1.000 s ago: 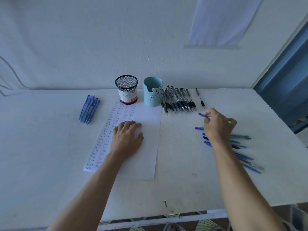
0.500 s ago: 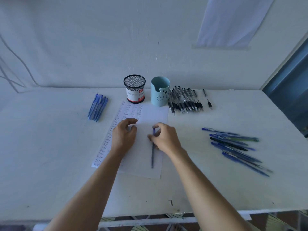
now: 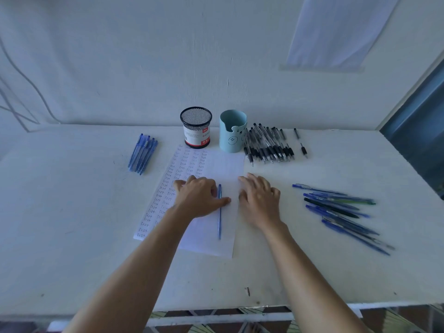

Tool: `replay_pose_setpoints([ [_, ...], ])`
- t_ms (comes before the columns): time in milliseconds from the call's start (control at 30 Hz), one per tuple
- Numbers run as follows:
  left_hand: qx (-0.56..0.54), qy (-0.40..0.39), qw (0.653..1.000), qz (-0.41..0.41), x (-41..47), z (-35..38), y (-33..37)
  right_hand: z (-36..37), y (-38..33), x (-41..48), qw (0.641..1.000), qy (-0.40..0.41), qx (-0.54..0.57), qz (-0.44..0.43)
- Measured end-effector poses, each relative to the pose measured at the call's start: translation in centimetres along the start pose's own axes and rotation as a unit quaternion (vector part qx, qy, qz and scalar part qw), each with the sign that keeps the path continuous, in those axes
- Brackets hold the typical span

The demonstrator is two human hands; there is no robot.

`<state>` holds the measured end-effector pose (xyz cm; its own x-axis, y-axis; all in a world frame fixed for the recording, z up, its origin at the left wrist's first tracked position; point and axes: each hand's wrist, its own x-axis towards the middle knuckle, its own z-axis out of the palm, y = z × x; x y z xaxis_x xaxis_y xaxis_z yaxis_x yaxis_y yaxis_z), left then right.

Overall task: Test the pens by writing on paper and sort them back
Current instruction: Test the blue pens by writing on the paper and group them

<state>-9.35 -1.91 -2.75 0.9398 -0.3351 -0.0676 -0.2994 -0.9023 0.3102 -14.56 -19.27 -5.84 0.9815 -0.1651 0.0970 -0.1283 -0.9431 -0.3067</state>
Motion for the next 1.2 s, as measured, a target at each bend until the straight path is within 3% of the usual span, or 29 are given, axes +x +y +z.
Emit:
replay_pose_setpoints([
  [133, -0.052, -0.045, 0.997, -0.038, -0.1, -1.4, 0.5, 0.2, -0.3, -0.3, 1.0, -0.011, -0.026, 0.007],
  [267, -0.257, -0.019, 0.963, -0.079, -0.5, -2.4, 0.2, 0.0, -0.8, -0.6, 0.999, -0.011, -0.032, 0.002],
  [333, -0.454, 0.004, 0.887, -0.083, -1.0, -2.8, 0.1, 0.0, -1.0, -0.7, 0.999, -0.018, -0.038, -0.017],
  [400, -0.629, 0.017, 0.772, -0.086, -1.4, -3.1, 0.1, 0.0, -1.0, -0.8, 0.997, -0.038, -0.045, -0.044],
  [500, -0.76, -0.025, 0.641, -0.105, -2.0, -3.7, -0.3, 0.0, -0.9, -0.8, 0.994, -0.075, -0.047, -0.06],
  [600, -0.833, -0.031, 0.544, -0.1, -2.5, -4.1, -1.2, 0.2, -0.9, -0.6, 0.992, -0.103, -0.046, -0.055],
  [700, -0.862, 0.006, 0.498, -0.091, -3.0, -3.9, -2.6, 0.1, -1.0, -0.5, 0.992, -0.101, -0.044, -0.055],
  [867, -0.869, -0.003, 0.489, -0.076, -4.2, -3.8, -4.4, -0.2, -1.2, -0.3, 0.993, -0.104, -0.04, -0.049],
  [900, -0.855, -0.004, 0.513, -0.08, -4.5, -3.7, -4.6, -0.3, -1.2, -0.2, 0.992, -0.109, -0.035, -0.044],
  [1000, -0.758, 0.048, 0.643, -0.103, -5.1, -3.0, -5.1, -0.3, -2.0, 0.1, 0.99, -0.136, -0.021, -0.021],
  [1033, -0.743, 0.063, 0.658, -0.106, -5.3, -2.7, -5.3, -0.2, -2.3, 0.0, 0.99, -0.14, -0.02, -0.013],
  [1133, -0.752, 0.066, 0.65, -0.091, -6.0, -1.8, -6.0, 0.2, -3.2, 0.0, 0.99, -0.135, -0.029, -0.002],
  [1200, -0.725, 0.06, 0.681, -0.087, -6.6, -1.2, -6.4, 0.3, -3.2, -0.1, 0.991, -0.131, -0.034, 0.0],
])
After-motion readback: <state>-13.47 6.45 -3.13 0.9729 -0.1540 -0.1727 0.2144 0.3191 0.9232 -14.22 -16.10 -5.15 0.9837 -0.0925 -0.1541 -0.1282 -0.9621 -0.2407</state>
